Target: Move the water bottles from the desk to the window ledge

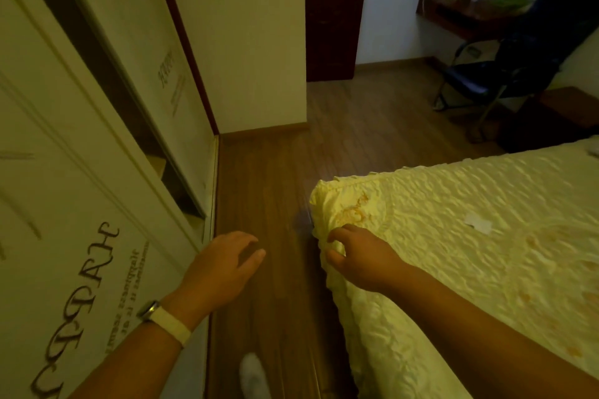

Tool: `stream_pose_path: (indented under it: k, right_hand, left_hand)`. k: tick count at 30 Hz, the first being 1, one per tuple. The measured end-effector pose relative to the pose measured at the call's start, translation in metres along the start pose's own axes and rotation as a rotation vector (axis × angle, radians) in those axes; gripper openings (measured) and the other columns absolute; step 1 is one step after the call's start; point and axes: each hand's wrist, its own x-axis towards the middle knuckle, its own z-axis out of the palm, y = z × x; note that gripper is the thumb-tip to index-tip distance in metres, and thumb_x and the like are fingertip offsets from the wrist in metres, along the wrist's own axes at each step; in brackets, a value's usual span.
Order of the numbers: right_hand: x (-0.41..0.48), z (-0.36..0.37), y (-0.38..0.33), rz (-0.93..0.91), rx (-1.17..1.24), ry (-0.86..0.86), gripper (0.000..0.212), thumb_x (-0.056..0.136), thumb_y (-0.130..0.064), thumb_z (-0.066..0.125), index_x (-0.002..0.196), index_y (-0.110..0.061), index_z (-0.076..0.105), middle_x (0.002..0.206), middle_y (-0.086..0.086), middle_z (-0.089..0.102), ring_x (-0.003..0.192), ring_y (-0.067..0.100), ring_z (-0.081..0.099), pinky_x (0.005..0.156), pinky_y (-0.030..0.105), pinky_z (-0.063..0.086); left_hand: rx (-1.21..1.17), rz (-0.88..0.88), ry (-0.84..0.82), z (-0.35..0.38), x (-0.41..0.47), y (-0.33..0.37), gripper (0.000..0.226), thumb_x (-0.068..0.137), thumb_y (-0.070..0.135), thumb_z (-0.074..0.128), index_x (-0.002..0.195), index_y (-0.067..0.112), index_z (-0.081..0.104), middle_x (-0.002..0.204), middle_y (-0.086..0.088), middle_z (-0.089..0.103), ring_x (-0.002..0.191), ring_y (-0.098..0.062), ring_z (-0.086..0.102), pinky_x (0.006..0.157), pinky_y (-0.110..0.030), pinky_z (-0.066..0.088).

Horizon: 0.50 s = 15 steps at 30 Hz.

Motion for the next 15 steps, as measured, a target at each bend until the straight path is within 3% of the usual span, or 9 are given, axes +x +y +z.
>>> stream_pose_path:
  k: [7,15]
  right_hand:
    - [0.125,-0.007,-0.016,0.032,-0.069,-0.008,0.035,0.096,-0.045,0.048,0.121,-0.024,0.06,0.122,-0.003,0.057,0.109,0.02,0.057,0.087,0.04,0.051]
    - [0.274,-0.037,-0.058,0.083,-0.097,0.045,0.036,0.096,-0.045,0.05,0.126,-0.025,0.057,0.125,-0.004,0.056,0.107,0.018,0.057,0.085,0.036,0.051]
  left_hand:
    - [-0.01,0.031,-0.074,-0.014,0.115,-0.046,0.048,0.096,0.054,0.044,0.138,0.031,0.047,0.144,0.008,0.046,0.133,-0.012,0.041,0.111,-0.04,0.038]
    - [-0.011,0.095,-0.092,-0.094,0.278,-0.096,0.042,0.098,0.049,0.044,0.136,0.032,0.048,0.142,0.01,0.047,0.132,-0.013,0.041,0.109,-0.042,0.04]
